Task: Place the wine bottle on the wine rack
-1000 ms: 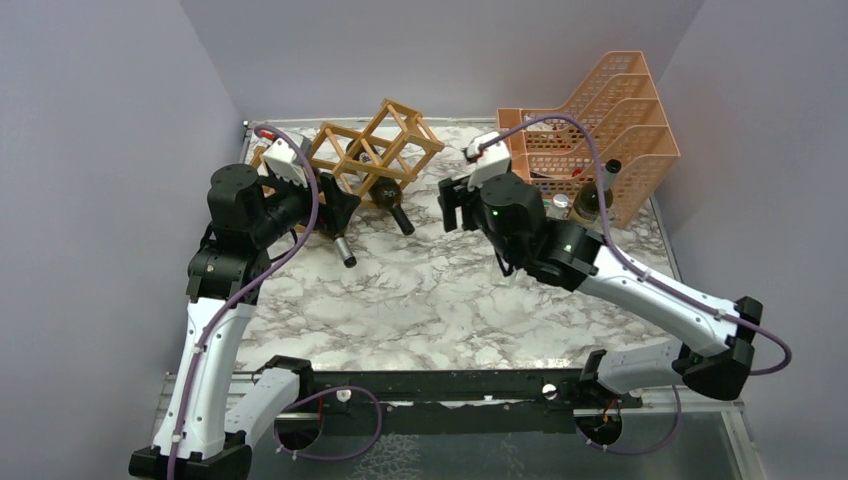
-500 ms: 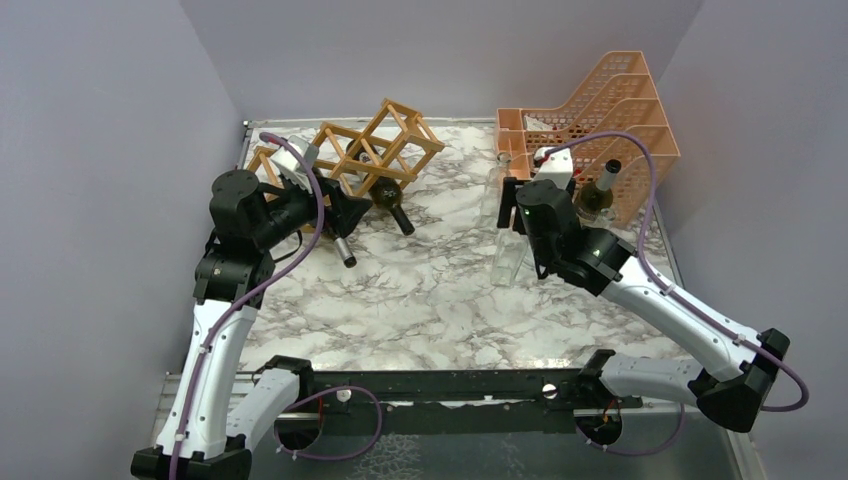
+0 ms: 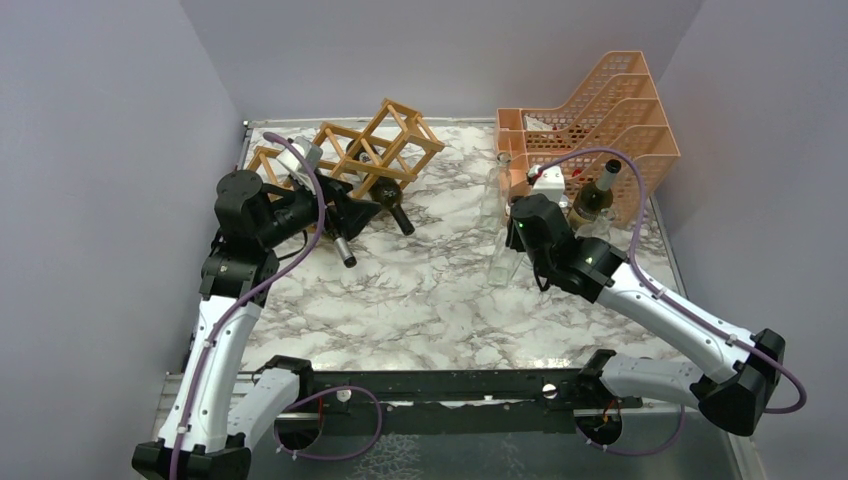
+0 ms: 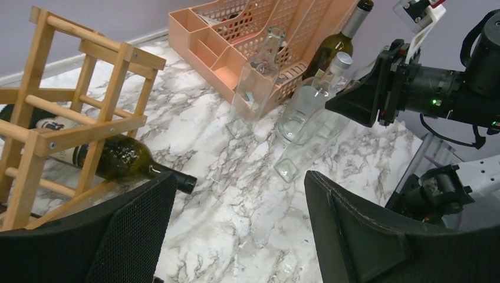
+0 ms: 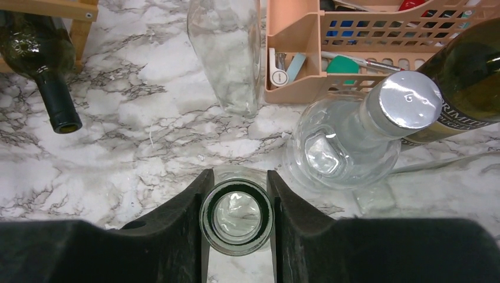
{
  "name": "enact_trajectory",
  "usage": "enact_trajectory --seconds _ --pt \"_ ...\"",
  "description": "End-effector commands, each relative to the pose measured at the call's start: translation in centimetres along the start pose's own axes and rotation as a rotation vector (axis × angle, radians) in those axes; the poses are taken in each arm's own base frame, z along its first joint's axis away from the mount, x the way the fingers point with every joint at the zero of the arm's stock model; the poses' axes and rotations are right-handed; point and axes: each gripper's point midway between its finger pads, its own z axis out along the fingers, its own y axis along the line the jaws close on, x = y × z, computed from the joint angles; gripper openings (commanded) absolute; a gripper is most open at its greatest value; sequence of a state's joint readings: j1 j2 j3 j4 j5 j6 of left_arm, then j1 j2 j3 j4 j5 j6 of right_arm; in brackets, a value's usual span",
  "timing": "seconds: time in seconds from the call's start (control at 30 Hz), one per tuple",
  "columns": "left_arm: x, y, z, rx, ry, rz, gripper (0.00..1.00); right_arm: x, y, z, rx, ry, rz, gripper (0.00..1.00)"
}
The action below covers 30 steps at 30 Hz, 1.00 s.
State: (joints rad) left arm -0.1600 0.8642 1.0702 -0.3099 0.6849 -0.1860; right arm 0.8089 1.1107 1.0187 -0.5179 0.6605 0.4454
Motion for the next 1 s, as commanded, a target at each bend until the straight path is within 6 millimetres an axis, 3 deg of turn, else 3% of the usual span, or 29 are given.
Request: enact_trajectory --seconds 0.0,0.27,0.6,0.83,0.97 --pt "0.6 -1.2 0.6 0.078 0.003 -0.05 0.84 -0.2 -0.3 -0.3 -0.012 -0.012 -0.005 0.21" --pt "4.3 -2.3 3.5 0.114 0.055 -0.142 0.84 -1.5 1.4 -2.0 -0.175 -0.047 -0.088 0.08" --pt "9.1 -7.0 8.7 0.198 0.063 -0.027 0.84 -1.2 4.9 -4.8 -0.441 -0.024 -0.053 0.06" --pt "14.4 -9.4 10.0 0.301 0.09 0.105 0.85 -2.9 6.7 -6.5 -0.556 -0.061 0.039 0.04" --pt "16.2 -9.9 10.4 0.333 0.115 0.155 0.86 -3.4 7.4 -6.9 -0.588 -0.063 0.055 0.04"
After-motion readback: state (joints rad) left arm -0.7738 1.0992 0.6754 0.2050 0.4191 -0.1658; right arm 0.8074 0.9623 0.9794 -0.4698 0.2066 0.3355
